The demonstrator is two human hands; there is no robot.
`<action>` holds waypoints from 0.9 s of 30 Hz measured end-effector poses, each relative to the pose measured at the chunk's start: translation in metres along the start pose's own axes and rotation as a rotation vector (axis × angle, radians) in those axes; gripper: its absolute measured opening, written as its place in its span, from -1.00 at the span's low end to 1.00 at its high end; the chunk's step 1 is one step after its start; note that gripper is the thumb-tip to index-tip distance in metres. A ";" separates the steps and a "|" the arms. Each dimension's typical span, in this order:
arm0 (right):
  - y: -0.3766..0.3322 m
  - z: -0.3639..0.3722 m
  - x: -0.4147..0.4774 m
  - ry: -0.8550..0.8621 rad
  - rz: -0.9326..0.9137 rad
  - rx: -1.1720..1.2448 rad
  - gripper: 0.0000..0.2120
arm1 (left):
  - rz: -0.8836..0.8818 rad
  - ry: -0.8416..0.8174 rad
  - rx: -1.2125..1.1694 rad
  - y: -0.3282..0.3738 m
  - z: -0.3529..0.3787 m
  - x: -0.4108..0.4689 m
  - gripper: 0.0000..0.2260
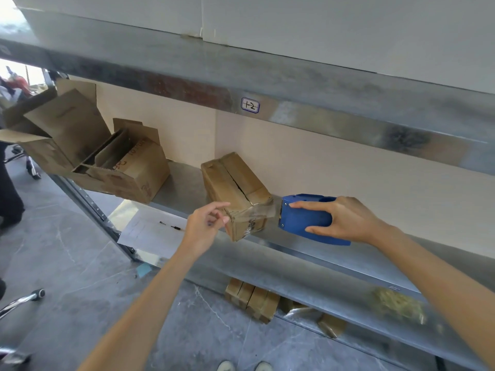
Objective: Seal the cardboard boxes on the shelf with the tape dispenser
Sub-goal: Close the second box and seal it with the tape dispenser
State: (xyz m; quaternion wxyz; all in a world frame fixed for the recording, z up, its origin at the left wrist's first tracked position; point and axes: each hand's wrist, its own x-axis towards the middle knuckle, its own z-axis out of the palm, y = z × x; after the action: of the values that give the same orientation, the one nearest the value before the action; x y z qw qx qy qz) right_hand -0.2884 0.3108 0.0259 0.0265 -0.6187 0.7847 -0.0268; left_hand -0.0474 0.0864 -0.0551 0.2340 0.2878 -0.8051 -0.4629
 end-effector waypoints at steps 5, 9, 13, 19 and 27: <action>0.001 0.010 0.001 -0.003 -0.009 0.017 -0.41 | 0.007 0.106 -0.060 -0.011 0.015 -0.001 -0.68; 0.001 0.014 0.001 0.018 -0.002 0.021 -0.40 | 0.058 0.238 -0.075 -0.012 0.030 -0.007 -0.69; 0.004 0.019 0.001 0.029 0.004 0.014 -0.39 | 0.071 0.285 -0.078 -0.016 0.036 -0.007 -0.71; 0.005 0.020 0.003 0.039 -0.016 0.023 -0.39 | 0.135 0.217 -0.030 -0.019 0.034 -0.006 -0.71; 0.006 0.020 0.007 0.014 -0.027 0.009 -0.36 | 0.254 0.295 0.366 -0.025 0.035 0.007 -0.72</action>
State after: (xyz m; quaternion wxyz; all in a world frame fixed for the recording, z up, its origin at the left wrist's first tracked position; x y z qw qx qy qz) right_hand -0.2948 0.3057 0.0051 0.0235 -0.6289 0.7764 -0.0347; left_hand -0.0682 0.0929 -0.0922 0.3491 0.2862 -0.8623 -0.2295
